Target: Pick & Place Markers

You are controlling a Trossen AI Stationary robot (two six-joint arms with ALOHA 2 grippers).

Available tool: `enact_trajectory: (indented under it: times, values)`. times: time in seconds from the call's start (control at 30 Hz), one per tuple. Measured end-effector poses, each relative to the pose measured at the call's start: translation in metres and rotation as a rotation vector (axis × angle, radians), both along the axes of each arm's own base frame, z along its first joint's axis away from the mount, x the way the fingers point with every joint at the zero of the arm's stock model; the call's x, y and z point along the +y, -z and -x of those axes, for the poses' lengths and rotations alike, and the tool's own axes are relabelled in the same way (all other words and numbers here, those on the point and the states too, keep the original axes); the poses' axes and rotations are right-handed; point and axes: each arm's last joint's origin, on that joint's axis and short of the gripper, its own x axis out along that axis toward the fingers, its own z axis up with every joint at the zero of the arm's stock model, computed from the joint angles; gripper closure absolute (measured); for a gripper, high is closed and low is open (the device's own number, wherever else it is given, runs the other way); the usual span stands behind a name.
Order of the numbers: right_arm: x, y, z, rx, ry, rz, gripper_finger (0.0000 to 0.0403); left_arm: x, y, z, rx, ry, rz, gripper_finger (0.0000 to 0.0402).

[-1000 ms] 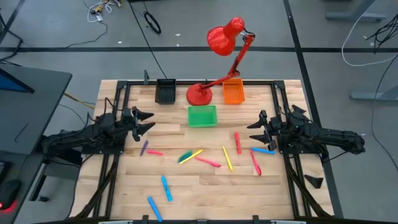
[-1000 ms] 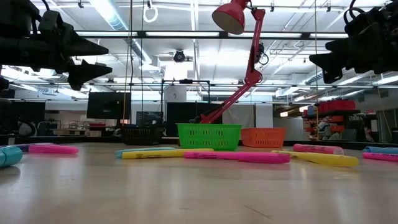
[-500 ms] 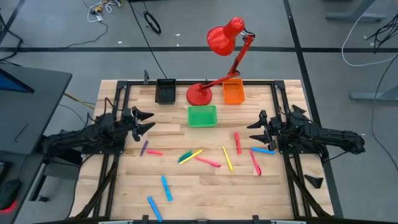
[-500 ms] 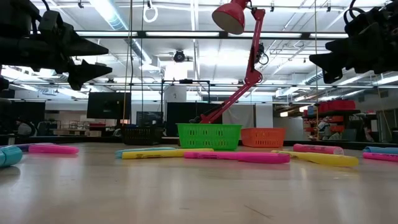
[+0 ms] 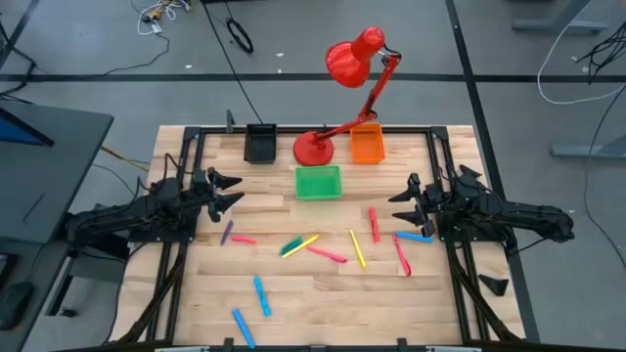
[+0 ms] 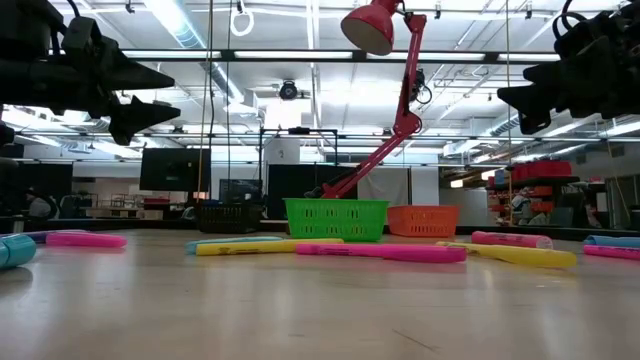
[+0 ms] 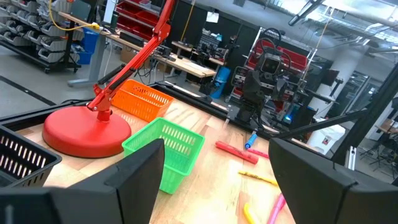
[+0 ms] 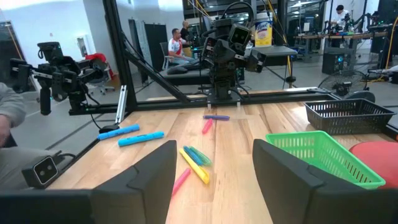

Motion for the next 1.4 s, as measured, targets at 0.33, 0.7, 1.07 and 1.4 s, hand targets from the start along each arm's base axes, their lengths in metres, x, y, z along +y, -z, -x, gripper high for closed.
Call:
enact_trajectory:
  times: [0.33,0.7,1.07,1.4]
  values:
    - [0.0000,0.0000,0.0000,0.000,0.000,0.000,0.0188,0.0000,-0.0001,0.0000,0.000,0.000,0.000,0.0106]
    - [-0.0001,-0.0013,0.0000,-0.020,0.001,0.055,0.0188,0.0000,-0.0001,0.0000,0.000,-0.001,0.000,0.0106]
    - [0.0000,-0.0012,0.0000,-0.022,0.001,0.079,0.0188,0.0000,-0.0001,0.0000,-0.001,0.000,0.000,0.0106]
    - [-0.0061,-0.0044,0.0000,-0.041,0.205,-0.139,0.0188,0.0000,0.0000,0.0000,0.000,-0.001,0.000,0.0106]
